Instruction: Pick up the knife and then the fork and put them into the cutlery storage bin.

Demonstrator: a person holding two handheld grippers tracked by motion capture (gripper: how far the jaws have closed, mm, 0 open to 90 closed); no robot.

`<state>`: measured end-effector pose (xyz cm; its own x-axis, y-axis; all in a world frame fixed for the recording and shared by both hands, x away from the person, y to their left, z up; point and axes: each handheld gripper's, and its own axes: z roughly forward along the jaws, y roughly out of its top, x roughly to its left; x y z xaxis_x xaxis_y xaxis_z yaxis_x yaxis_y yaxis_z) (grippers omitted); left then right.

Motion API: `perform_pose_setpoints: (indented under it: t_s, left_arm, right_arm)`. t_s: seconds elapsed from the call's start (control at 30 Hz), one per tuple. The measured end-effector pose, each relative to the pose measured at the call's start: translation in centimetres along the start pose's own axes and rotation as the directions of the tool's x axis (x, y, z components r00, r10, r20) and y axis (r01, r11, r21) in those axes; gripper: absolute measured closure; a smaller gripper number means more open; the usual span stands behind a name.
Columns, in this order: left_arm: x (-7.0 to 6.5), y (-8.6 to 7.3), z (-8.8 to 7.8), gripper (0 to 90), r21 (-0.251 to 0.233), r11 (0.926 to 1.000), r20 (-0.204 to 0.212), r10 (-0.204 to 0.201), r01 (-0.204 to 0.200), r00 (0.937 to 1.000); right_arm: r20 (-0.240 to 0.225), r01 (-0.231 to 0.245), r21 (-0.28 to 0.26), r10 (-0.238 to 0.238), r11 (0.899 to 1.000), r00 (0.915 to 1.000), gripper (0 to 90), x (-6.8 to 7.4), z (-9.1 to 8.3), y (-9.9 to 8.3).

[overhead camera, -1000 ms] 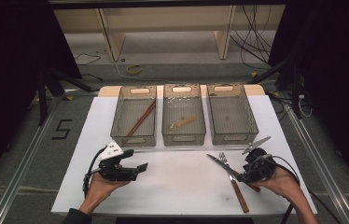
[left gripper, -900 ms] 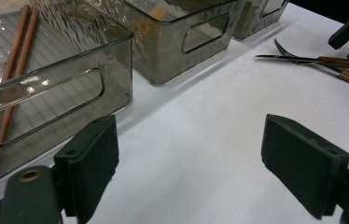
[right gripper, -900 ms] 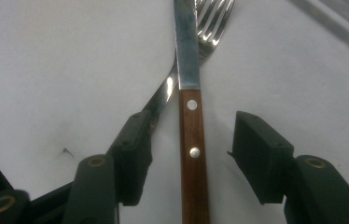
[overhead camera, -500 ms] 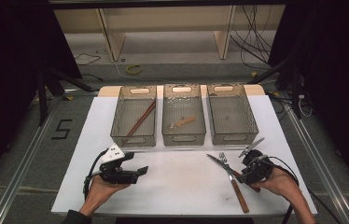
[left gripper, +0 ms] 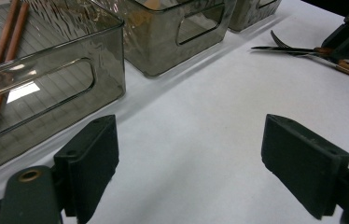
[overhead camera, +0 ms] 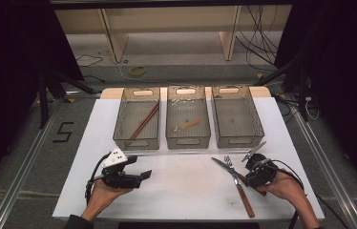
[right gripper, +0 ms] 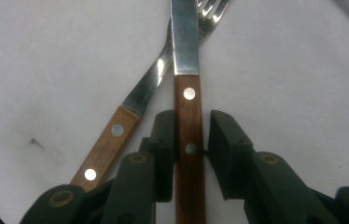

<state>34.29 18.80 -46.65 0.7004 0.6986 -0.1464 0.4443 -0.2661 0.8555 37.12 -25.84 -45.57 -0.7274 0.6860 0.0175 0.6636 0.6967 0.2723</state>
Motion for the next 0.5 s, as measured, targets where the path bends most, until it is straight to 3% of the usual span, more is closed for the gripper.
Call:
perform_pose_setpoints:
  t_s: [0.33, 0.5]
  left_arm:
    - [0.0, -0.03, 0.02, 18.7, 0.0, 1.0, -0.003, 0.003, -0.003, 1.0]
    - [0.19, -0.08, -0.06, 18.8, -0.009, 1.0, -0.008, -0.004, 0.004, 1.0]
  right_arm:
    - [0.022, 0.028, 0.006, -0.028, 1.0, 0.9994, 77.1, 0.28, 0.0, 0.1]
    - [0.006, 0.023, -0.014, -0.023, 1.0, 0.9997, 77.4, -0.02, -0.21, -0.1]
